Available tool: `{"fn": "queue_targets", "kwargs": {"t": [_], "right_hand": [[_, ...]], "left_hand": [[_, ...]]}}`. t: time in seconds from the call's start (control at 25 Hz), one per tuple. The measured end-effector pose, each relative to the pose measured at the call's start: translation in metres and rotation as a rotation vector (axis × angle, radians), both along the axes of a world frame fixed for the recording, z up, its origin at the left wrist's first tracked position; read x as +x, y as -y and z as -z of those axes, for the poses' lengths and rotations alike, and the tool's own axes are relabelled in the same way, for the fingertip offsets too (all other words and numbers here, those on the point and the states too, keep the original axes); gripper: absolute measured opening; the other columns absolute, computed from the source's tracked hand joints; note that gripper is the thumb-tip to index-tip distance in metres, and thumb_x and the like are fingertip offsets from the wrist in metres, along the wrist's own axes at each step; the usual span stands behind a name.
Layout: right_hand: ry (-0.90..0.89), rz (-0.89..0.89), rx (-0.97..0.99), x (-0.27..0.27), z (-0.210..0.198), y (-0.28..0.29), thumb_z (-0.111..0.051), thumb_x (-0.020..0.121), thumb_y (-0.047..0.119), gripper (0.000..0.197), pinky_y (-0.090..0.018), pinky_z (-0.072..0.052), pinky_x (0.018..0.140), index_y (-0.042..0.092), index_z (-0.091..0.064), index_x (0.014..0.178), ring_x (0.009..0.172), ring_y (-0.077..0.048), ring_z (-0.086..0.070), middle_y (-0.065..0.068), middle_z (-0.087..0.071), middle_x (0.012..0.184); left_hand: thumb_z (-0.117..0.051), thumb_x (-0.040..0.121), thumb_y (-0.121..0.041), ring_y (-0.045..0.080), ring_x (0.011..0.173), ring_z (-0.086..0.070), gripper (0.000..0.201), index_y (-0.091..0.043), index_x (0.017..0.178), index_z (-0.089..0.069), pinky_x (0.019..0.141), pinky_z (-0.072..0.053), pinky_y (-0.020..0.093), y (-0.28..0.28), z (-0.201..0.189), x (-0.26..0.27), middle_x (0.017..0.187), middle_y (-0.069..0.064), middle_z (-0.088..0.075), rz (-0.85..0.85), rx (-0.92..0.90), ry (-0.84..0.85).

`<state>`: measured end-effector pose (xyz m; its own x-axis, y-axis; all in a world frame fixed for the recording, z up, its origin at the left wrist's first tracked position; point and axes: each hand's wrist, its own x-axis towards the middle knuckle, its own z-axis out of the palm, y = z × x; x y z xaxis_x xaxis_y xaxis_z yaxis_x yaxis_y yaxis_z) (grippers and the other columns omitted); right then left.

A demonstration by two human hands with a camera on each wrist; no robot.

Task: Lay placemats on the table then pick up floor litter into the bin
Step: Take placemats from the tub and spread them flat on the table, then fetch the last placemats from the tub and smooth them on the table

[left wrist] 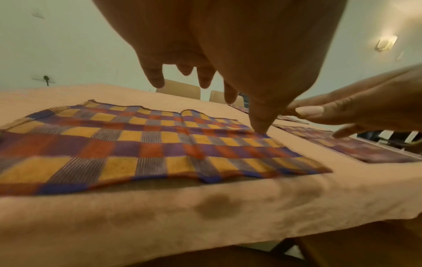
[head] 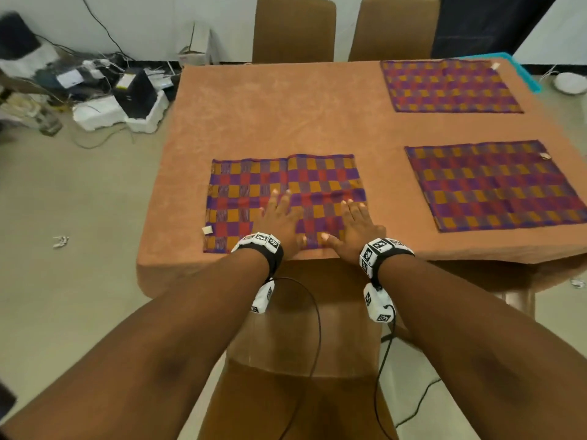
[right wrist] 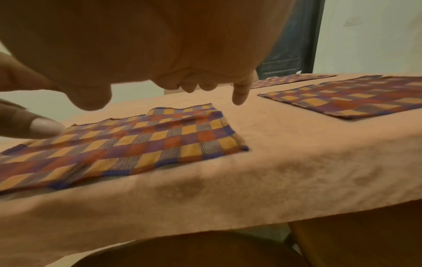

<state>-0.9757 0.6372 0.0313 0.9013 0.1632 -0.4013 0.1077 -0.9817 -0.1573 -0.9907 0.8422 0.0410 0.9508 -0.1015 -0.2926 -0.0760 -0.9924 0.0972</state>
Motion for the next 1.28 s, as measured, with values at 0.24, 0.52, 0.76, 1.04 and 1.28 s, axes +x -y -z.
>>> {"fn": "queue_targets", "kwargs": {"t": [0.24, 0.52, 0.76, 1.04, 1.28], "right_hand": [[-0.040, -0.182, -0.050, 0.143, 0.019, -0.118, -0.047, 0.093, 0.060, 0.086, -0.061, -0.017, 0.116, 0.023, -0.005, 0.159, 0.154, -0.026, 0.007, 0.003, 0.005, 0.168], [-0.099, -0.110, -0.069, 0.193, 0.070, -0.095, -0.027, 0.080, 0.087, 0.094, -0.061, -0.004, 0.119, 0.043, 0.008, 0.155, 0.153, -0.024, 0.014, 0.013, 0.016, 0.165], [-0.029, -0.178, 0.075, 0.137, 0.053, -0.098, -0.036, 0.080, 0.084, 0.093, -0.065, -0.016, 0.116, 0.044, 0.002, 0.155, 0.154, -0.027, 0.003, 0.005, 0.006, 0.167], [-0.084, 0.099, 0.152, 0.039, 0.025, 0.030, -0.062, 0.087, 0.055, 0.057, -0.047, -0.042, 0.104, 0.030, -0.051, 0.137, 0.131, -0.026, -0.047, -0.003, -0.050, 0.142], [0.067, 0.232, 0.162, -0.069, -0.012, 0.161, -0.061, 0.088, 0.043, 0.027, -0.031, -0.049, 0.075, 0.024, -0.070, 0.105, 0.092, -0.026, -0.067, -0.002, -0.074, 0.097]], "left_hand": [[-0.054, 0.092, -0.051, 0.029, 0.154, 0.012, 0.054, -0.037, 0.144, -0.043, 0.118, -0.015, 0.063, -0.073, 0.039, 0.120, 0.168, -0.005, 0.012, -0.160, -0.047, 0.011], [-0.021, 0.076, -0.093, 0.034, 0.147, 0.033, 0.085, -0.061, 0.146, 0.017, 0.106, 0.008, 0.080, -0.115, 0.087, 0.129, 0.159, -0.020, 0.034, -0.213, -0.052, -0.266], [-0.019, 0.075, -0.094, 0.034, 0.147, 0.032, 0.087, -0.061, 0.144, 0.021, 0.105, 0.007, 0.081, -0.111, 0.086, 0.131, 0.158, -0.019, 0.036, -0.208, -0.047, -0.278], [-0.042, 0.086, -0.078, 0.037, 0.153, -0.004, 0.081, -0.036, 0.154, -0.023, 0.115, -0.023, 0.065, -0.077, 0.044, 0.120, 0.168, 0.000, -0.005, -0.077, 0.073, -0.160], [-0.062, 0.088, -0.062, 0.021, 0.111, -0.064, 0.053, -0.027, 0.128, -0.064, 0.094, -0.050, 0.033, 0.121, 0.009, 0.007, 0.122, -0.001, -0.068, 0.241, -0.449, -0.317]]}}
